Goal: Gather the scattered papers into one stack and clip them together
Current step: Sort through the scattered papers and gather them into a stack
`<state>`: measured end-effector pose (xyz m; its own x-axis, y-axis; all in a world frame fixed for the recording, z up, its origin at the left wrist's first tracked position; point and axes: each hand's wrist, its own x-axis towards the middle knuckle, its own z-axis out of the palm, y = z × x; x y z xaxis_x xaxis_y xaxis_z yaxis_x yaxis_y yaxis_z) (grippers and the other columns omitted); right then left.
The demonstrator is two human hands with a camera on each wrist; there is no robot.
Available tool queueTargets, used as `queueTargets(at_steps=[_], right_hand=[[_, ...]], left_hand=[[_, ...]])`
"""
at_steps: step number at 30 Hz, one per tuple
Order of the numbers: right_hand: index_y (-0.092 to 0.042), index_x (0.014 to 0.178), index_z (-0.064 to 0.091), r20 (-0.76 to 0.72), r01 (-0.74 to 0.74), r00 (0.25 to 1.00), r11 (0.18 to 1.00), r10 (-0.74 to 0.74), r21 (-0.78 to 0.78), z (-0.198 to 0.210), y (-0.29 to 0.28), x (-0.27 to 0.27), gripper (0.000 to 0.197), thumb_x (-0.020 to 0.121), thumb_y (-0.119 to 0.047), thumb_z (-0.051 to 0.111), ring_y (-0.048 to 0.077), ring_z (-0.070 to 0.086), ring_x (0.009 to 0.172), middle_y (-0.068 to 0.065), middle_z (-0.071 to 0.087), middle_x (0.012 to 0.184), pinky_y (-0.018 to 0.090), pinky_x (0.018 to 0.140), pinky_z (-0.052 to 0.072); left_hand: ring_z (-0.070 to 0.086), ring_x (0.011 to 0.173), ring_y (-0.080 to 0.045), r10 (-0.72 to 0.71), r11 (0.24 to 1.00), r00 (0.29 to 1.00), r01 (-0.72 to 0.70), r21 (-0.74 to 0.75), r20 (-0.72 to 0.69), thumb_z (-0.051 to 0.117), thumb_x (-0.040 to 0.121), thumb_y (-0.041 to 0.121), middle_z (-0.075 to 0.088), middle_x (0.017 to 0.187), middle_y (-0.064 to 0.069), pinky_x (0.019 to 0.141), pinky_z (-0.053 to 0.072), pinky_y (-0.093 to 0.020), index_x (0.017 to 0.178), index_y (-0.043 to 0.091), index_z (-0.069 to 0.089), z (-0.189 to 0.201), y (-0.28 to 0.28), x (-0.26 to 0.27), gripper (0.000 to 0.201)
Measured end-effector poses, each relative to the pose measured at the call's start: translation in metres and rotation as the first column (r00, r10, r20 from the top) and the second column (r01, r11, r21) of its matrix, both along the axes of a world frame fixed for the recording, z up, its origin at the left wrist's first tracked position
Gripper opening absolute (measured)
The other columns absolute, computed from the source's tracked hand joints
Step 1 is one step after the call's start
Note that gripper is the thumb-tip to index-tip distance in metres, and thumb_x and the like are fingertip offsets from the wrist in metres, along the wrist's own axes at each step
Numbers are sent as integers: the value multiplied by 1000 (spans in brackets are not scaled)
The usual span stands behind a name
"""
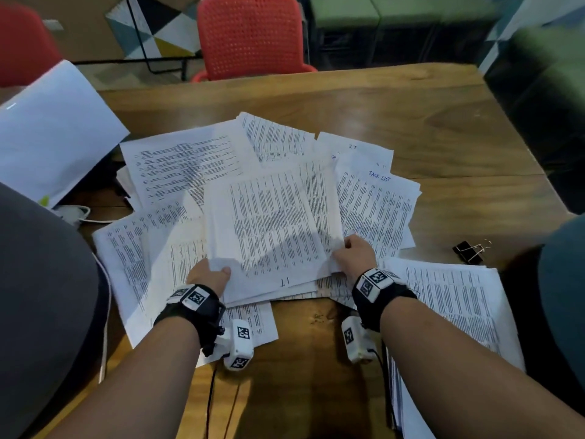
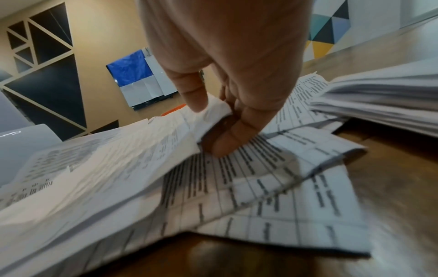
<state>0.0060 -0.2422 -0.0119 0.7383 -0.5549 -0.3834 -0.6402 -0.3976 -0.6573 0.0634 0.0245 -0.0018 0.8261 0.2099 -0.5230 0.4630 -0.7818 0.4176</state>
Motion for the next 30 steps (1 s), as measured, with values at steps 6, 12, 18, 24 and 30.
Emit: queueTargets(at_steps=[6,12,18,24,30], right_hand=[[-4,98,57,12,-35,999,995,36,-91,19,5,11,17,93,-19,49,27,56,81,6,54,78,27,66,41],[-7,90,49,254,240,944,966,-209,-97,41,-25,1,10,93,-7,39,24,49,71,5,49,72,26,60,37],[-9,82,44,327,331,904,934,-274,-133,70,-48,-9,11,92,-4,41,26,49,68,0,42,64,33,59,46],[-3,106,56,234,184,957,983,-174,-20,66,-16,-17,18,96,-10,43,23,55,87,7,53,95,31,69,53],[0,113,56,105,-63,992,997,67,-40,24,26,-33,24,96,-11,42,21,48,75,12,52,86,23,60,32]], left_hand=[[57,114,-35,24,995,998,-19,-101,56,64,88,16,59,127,-18,99,47,-40,127,0,53,-8,-1,-9,43],[59,107,-36,252,958,931,-203,-201,264,52,89,2,62,117,-20,92,46,-39,121,3,54,7,20,-1,32],[52,116,-46,339,939,903,-309,-151,263,44,90,-2,56,124,-29,99,43,-46,129,0,49,17,53,-1,39],[57,109,-38,236,958,962,-206,-199,139,47,91,-3,60,113,-19,83,41,-32,119,0,56,11,23,-24,30],[36,137,-37,156,960,988,-150,-237,6,39,100,40,33,152,-20,113,30,-42,146,1,33,4,-3,-43,60]])
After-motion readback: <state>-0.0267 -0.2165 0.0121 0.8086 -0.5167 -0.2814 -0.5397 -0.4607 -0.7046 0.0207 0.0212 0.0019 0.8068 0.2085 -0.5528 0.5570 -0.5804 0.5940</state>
